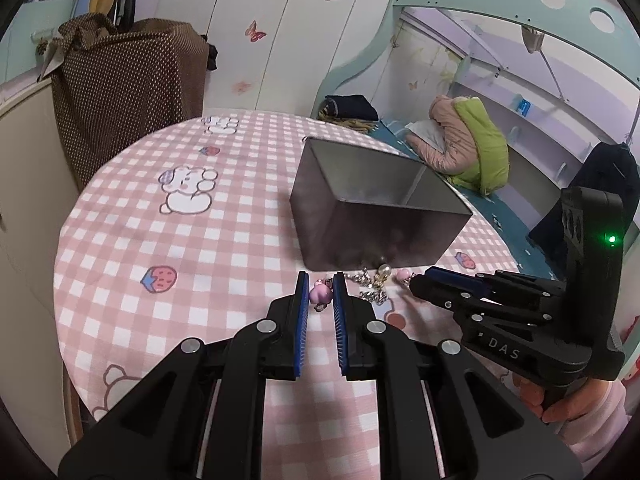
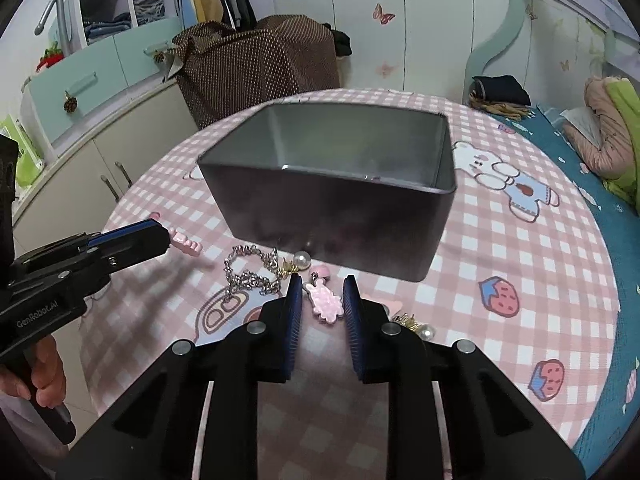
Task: Organize jewelry
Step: 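Carry both pink charms in the two tools over the grey box, then open both tools dropping the pink charms into the box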
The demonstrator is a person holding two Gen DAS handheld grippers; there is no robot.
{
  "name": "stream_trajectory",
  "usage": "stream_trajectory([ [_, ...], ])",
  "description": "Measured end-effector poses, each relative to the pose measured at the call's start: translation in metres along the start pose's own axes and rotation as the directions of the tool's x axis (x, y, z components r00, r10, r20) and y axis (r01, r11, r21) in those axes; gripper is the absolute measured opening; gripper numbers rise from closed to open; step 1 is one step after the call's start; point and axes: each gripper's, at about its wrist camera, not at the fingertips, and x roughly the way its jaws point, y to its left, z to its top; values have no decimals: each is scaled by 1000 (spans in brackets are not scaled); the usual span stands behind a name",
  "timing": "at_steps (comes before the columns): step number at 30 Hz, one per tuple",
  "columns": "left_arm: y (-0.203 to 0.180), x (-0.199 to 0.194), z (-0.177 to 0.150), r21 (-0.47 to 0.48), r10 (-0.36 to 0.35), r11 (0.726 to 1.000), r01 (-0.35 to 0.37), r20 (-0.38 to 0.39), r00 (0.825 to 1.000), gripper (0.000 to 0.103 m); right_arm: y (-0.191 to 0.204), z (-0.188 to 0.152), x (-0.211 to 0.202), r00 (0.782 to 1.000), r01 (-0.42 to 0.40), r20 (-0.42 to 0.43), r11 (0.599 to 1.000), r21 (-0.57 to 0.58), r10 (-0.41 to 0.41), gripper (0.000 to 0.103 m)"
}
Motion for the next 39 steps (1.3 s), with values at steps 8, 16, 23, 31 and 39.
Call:
stream_trajectory([
  [8, -14, -5, 13, 38, 1, 999, -2, 41, 999, 12, -11, 9, -24, 998, 6, 66, 1000, 29, -8, 20],
  [16, -28, -12, 34, 87, -15, 996, 6, 100, 995, 12, -19, 31, -48, 986, 22, 165, 999, 26, -26, 20],
  [23, -36, -5, 55, 102, -28, 995, 14, 134, 991, 12, -26, 51, -41, 981, 29, 192, 999, 26, -34, 20],
  [31, -37, 20, 65, 101, -26, 995, 15, 109, 994, 12, -29, 61, -20, 986, 12, 167, 1000, 24, -15, 20],
  [39, -32, 33, 67, 84, -18, 996, 10, 88, 996, 13, -41, 64, -22, 981, 52, 184, 996, 73, -65, 66],
])
